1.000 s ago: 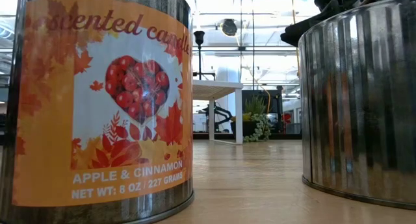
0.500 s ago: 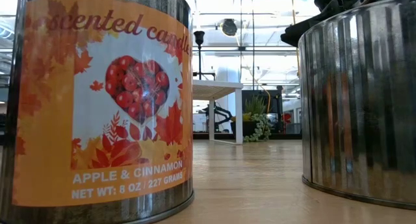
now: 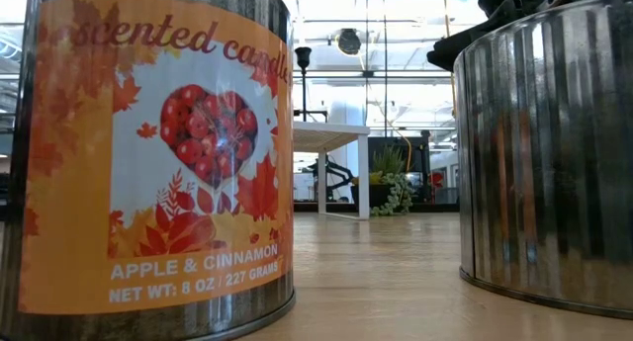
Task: Pick & Place candle stick holders
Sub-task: Put the left orange scented candle on the shelf
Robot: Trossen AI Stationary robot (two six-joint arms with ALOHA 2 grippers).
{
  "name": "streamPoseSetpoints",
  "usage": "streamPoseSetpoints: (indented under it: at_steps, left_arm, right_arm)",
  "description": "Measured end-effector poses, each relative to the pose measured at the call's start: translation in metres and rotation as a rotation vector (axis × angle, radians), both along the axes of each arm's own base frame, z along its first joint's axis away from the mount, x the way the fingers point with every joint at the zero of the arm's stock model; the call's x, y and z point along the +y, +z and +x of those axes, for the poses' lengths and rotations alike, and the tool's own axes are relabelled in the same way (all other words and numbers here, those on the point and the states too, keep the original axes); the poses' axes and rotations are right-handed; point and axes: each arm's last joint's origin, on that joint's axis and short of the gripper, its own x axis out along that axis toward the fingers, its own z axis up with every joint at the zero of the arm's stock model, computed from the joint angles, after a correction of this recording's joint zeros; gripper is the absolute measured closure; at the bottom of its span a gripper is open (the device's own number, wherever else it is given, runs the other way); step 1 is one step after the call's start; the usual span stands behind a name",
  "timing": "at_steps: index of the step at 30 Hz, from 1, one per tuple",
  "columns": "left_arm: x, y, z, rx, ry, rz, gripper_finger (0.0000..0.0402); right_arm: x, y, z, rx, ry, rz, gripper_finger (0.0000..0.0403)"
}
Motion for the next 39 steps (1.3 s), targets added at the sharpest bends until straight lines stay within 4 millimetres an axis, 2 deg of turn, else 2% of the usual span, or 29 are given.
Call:
streamPoseSetpoints:
  at_steps: [10,25,31,39]
  left_arm:
    - [0.000,0.000,0.000,0.001,-0.001,0.003,0.0397]
    - [-0.019,0.000,0.002,0.013,-0.071,0.027,0.0397]
    - [-0.026,0.005,-0.009,0.042,-0.087,0.035,0.0397]
    - [-0.032,0.017,-0.033,-0.052,-0.085,0.047,0.0398]
  right_arm:
    - [0.000,0.000,0.000,0.003,-0.001,0.023,0.0330]
    - [0.000,0.000,0.000,0.003,-0.001,0.023,0.0330]
    - [0.000,0.000,0.000,0.002,0.001,0.023,0.0330]
    - [0.000,0.000,0.000,0.008,0.001,0.022,0.0330]
